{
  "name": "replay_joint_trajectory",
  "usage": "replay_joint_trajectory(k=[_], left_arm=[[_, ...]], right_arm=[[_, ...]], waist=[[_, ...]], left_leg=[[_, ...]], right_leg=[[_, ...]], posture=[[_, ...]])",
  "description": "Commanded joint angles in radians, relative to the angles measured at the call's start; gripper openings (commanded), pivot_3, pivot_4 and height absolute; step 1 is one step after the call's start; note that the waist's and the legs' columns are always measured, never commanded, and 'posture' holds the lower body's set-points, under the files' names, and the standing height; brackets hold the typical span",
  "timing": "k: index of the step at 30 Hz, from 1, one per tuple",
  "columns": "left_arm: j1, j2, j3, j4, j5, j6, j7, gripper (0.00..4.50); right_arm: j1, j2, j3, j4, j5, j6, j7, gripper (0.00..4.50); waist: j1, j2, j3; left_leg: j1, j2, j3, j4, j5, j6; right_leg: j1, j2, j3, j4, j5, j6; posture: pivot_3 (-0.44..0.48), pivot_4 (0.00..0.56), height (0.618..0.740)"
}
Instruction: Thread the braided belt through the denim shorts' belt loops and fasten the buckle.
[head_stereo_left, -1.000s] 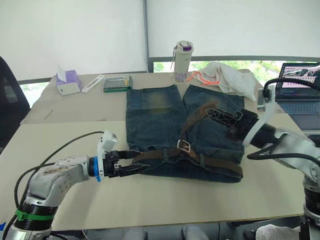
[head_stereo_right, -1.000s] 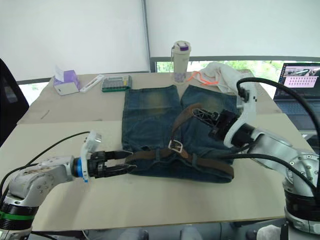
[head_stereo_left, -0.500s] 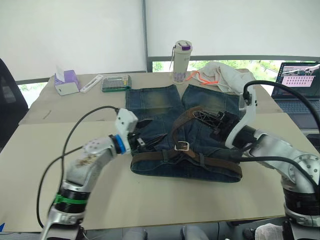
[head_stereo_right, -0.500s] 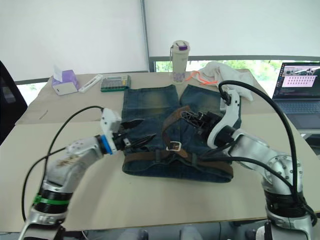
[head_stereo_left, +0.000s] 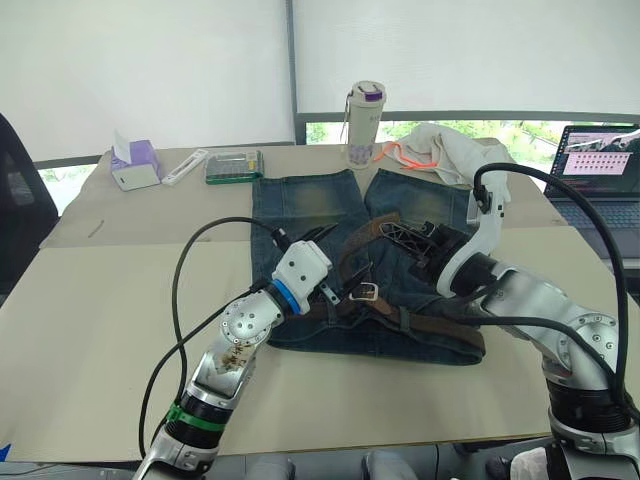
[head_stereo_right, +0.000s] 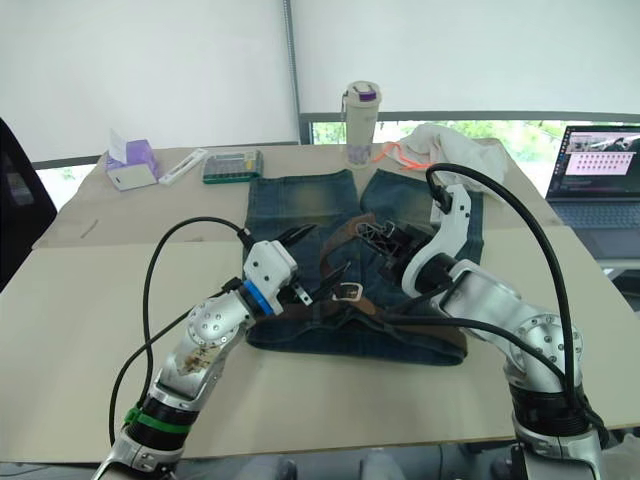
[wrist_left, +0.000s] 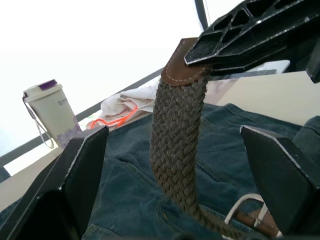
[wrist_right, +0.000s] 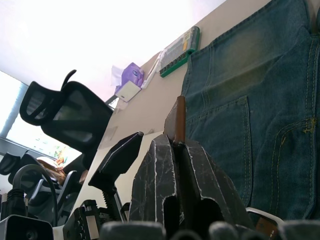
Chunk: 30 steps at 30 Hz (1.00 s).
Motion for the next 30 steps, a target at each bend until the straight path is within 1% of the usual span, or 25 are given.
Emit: replay_joint_trajectory(k=[1,6,7,8,9,10,15,18,29,30], left_arm=[[-0.013,-0.016,0.003,-0.006,0.012,-0.026,0.015,2.97],[-0.023,-0.031,0.007,-0.003,0.029,-0.03,0.024,1.28],[-0.025,-0.03,0.007,-0.003,0.038,-0.032,0.026,0.82],[-0.025,-0.031,0.007,-0.004,0.042,-0.033,0.028,0.61],[-0.022,-0.04,0.011,-0.009,0.027,-0.032,0.026,0.26],[-0.019,-0.049,0.015,-0.018,0.012,-0.034,0.023,0.06],[0.001,-0.05,0.012,-0.048,0.028,-0.035,0.024,0.06],[0.009,-0.036,0.01,-0.047,0.038,-0.041,0.016,0.06],[0.019,-0.025,0.008,-0.038,0.045,-0.048,0.013,0.06],[0.021,-0.028,0.012,-0.036,0.033,-0.049,0.008,0.36]], right_arm=[[-0.012,0.0,-0.006,-0.05,0.002,-0.014,0.027,0.0],[-0.002,-0.005,-0.006,-0.053,-0.001,-0.013,0.026,0.0],[-0.002,-0.005,-0.007,-0.053,0.0,-0.013,0.026,0.0],[-0.001,-0.006,-0.006,-0.054,0.001,-0.013,0.026,0.0],[-0.001,-0.006,-0.006,-0.054,0.001,-0.013,0.026,0.0],[0.0,-0.006,-0.006,-0.054,0.001,-0.013,0.025,0.0],[0.003,-0.005,-0.003,-0.052,0.001,-0.013,0.02,0.0],[0.004,-0.007,-0.004,-0.052,0.006,-0.013,0.02,0.0],[0.0,-0.012,-0.002,-0.051,0.007,-0.012,0.018,0.0],[0.0,-0.012,-0.001,-0.051,0.006,-0.013,0.018,0.0]], waist=[[-0.001,0.0,0.0],[-0.001,0.0,0.0],[-0.001,0.0,0.0],[-0.001,0.0,0.0],[-0.001,0.0,0.0],[-0.001,0.0,0.0],[-0.001,0.0,0.0],[-0.001,0.0,0.0],[-0.001,0.0,0.0],[-0.001,0.0,0.0]], left_leg=[[0.0,0.0,0.0,0.0,0.0,0.0],[0.0,0.0,0.0,0.0,0.0,0.0],[0.0,0.0,0.0,0.0,0.0,0.0],[0.0,0.0,0.0,0.0,0.0,0.0],[0.0,0.0,0.0,0.0,0.0,0.0],[0.0,0.0,0.0,0.0,0.0,0.0],[0.0,0.0,0.0,0.0,0.0,0.0],[0.0,0.0,0.0,0.0,0.0,0.0],[0.0,0.0,0.0,0.0,0.0,0.0],[0.0,0.0,0.0,0.0,0.0,0.0]], right_leg=[[0.0,0.0,0.0,0.0,0.0,0.0],[0.0,0.0,0.0,0.0,0.0,0.0],[0.0,0.0,0.0,0.0,0.0,0.0],[0.0,0.0,0.0,0.0,0.0,0.0],[0.0,0.0,0.0,0.0,0.0,0.0],[0.0,0.0,0.0,0.0,0.0,0.0],[0.0,0.0,0.0,0.0,0.0,0.0],[0.0,0.0,0.0,0.0,0.0,0.0],[0.0,0.0,0.0,0.0,0.0,0.0],[0.0,0.0,0.0,0.0,0.0,0.0]], posture=[[0.0,0.15,0.74],[0.0,0.15,0.74],[0.0,0.15,0.74],[0.0,0.15,0.74],[0.0,0.15,0.74],[0.0,0.15,0.74],[0.0,0.15,0.74],[0.0,0.15,0.74],[0.0,0.15,0.74],[0.0,0.15,0.74]])
